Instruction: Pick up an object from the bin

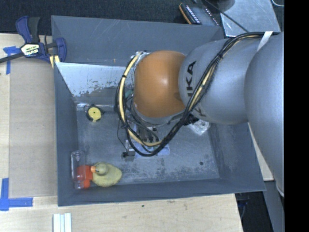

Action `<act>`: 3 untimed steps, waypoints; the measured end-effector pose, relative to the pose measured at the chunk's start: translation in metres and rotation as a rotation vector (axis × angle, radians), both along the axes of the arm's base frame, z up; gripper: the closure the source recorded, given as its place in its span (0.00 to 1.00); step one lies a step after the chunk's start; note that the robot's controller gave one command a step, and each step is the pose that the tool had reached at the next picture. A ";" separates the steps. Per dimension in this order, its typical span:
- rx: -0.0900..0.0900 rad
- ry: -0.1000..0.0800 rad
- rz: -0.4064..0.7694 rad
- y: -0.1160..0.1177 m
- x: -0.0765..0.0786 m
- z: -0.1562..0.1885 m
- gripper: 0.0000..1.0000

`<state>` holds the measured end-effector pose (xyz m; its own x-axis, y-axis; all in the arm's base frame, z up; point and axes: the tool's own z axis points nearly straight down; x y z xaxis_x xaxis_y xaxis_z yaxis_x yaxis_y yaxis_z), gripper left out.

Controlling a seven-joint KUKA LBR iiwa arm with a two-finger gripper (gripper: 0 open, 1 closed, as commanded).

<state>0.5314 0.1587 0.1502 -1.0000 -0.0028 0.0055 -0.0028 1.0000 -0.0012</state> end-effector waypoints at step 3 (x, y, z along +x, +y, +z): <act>0.004 -0.014 0.053 -0.050 -0.020 -0.020 0.00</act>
Offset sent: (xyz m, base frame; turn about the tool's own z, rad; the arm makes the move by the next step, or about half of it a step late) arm -0.0201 -0.0635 -0.0350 -0.0900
